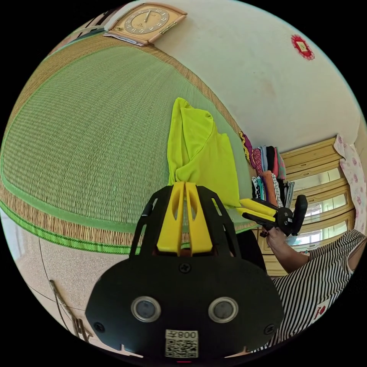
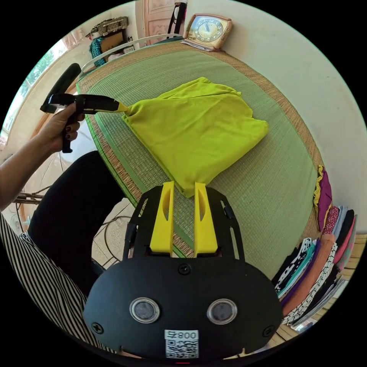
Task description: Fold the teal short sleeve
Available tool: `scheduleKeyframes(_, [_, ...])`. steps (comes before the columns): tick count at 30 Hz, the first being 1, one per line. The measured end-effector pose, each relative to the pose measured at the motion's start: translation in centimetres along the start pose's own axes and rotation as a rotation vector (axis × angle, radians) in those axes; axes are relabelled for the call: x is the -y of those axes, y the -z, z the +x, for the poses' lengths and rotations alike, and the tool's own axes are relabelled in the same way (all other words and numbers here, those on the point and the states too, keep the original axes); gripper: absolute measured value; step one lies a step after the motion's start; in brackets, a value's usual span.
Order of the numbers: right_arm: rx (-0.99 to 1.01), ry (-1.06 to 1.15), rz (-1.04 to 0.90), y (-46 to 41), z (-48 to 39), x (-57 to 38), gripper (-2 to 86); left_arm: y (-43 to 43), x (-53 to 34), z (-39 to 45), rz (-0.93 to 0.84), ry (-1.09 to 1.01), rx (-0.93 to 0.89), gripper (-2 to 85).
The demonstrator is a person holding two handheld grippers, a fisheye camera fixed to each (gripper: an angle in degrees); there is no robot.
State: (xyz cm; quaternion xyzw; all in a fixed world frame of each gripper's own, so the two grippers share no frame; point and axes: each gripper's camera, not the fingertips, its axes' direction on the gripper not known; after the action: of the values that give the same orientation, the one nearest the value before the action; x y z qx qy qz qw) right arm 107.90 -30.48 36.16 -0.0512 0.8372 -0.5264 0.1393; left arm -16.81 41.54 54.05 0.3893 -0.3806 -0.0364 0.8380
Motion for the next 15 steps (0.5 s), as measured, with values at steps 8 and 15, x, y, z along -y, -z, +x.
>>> scheduleKeyframes(8, [-0.032, -0.016, -0.001, -0.4, -1.4, -1.0, 6.5, -0.6, -0.3, 1.3, -0.013, 0.027, 0.005, 0.1])
scheduleKeyframes(15, [-0.109, 0.009, -0.001, -0.1, -2.9, -2.0, 1.4, -1.2, -0.5, 2.8, -0.008, 0.030, 0.008, 0.1])
